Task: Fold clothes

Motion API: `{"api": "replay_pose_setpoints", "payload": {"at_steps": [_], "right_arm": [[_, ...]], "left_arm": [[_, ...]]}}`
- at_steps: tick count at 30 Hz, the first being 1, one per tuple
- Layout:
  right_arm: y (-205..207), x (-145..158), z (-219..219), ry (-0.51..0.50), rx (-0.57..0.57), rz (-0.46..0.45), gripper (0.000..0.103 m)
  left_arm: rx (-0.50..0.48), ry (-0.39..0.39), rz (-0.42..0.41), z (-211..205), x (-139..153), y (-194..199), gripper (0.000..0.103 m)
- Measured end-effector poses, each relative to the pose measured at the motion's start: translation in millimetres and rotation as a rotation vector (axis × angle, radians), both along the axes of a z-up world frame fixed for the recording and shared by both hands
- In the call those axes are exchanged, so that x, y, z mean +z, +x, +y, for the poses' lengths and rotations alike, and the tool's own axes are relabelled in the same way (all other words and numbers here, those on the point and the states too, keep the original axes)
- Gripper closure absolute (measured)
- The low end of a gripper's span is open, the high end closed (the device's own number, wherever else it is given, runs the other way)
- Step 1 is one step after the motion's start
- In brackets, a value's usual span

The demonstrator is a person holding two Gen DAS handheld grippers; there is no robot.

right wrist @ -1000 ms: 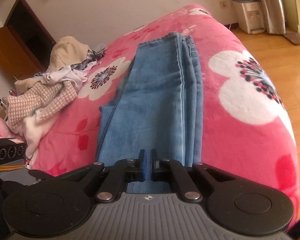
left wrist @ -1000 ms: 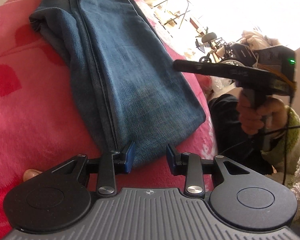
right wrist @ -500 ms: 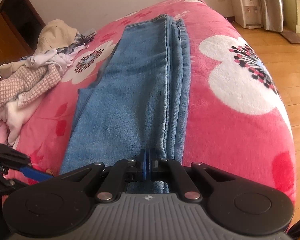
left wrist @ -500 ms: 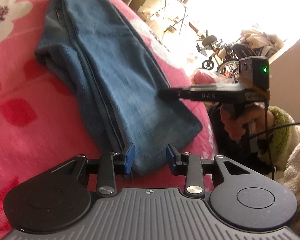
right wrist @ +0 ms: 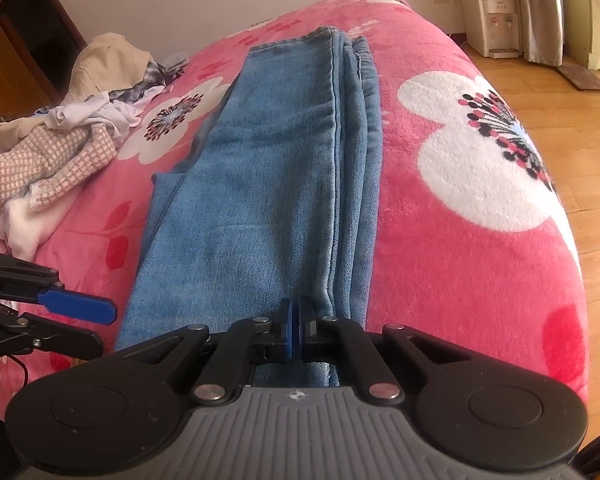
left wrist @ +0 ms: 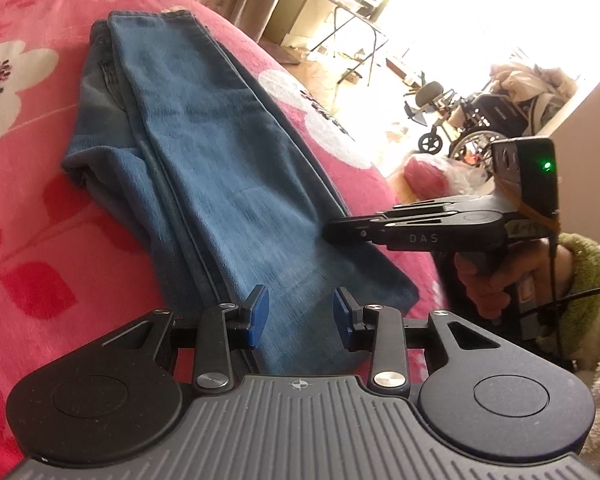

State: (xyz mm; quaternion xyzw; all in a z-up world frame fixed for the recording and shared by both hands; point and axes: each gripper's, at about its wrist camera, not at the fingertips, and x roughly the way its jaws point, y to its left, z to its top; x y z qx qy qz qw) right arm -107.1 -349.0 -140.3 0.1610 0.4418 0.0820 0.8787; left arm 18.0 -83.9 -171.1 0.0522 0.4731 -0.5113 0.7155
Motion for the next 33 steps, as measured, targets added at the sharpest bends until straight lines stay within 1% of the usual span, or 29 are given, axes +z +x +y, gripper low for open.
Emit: {"api": "replay_pose_setpoints", "payload": {"at_steps": [9,16,33], "right_arm": [[0,0,0,0.01,-0.012,0.007,0.102],[1,-1,0,0.007,-0.013,0.009,0.102],[1,1,2,0.002,-0.017,0.014,0.102]], "left_arm": [[0.006,0.117,-0.072,-14,-6,-5,0.068],[-0.02,0.178,-0.124,-22,-9,-10,0.068],[-0.018,0.199,-0.123,-18,-10,-11,0.068]]}}
